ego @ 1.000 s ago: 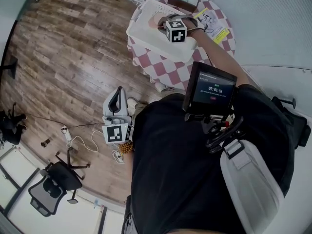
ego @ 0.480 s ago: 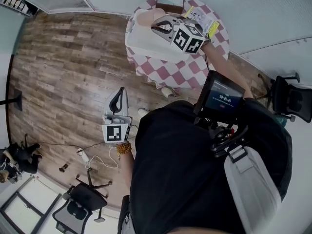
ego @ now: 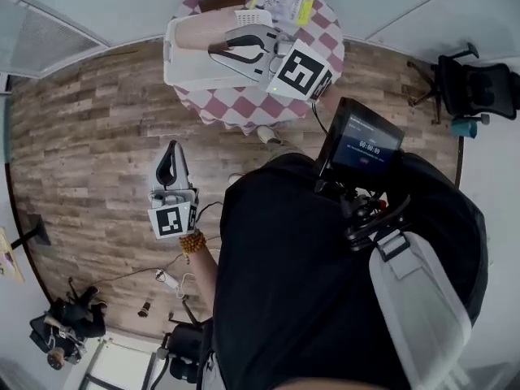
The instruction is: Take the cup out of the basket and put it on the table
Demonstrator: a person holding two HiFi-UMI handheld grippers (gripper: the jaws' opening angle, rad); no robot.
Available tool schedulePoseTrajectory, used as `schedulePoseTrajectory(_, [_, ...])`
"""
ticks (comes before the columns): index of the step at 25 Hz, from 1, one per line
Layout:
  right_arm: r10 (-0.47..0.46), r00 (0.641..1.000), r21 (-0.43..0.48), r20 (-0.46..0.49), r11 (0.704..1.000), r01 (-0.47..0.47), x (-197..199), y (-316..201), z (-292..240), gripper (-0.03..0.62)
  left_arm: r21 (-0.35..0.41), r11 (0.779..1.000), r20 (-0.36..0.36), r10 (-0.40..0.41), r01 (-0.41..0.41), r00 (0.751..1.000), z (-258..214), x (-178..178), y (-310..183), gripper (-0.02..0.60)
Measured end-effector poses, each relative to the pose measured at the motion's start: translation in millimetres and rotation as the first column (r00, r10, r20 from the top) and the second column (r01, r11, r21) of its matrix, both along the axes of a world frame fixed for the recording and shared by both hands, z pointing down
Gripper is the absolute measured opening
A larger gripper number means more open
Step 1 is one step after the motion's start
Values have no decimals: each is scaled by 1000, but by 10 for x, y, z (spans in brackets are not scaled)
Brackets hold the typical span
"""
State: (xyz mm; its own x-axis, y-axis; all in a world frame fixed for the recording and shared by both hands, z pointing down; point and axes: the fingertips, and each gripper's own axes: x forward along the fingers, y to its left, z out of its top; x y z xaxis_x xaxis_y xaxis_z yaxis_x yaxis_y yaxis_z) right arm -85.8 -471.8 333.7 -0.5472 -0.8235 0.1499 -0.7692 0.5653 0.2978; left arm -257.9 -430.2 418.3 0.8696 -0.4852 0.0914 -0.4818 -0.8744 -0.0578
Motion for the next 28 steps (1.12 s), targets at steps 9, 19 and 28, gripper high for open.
schedulePoseTrajectory(9, [94, 988, 2, 119, 996, -95, 36, 609, 99, 26, 21, 989, -9, 147, -147, 989, -38, 460, 63, 6])
schedulePoseTrajectory(19, [115, 968, -127, 221, 988, -88, -111, 878, 829, 26, -17, 978, -33, 207, -208, 978, 103, 649, 95, 6])
schedulePoseTrajectory(28, [122, 966, -260, 229, 964, -60, -178, 1003, 1623, 26, -94, 979, 18, 185, -183, 983, 547, 579, 151, 6])
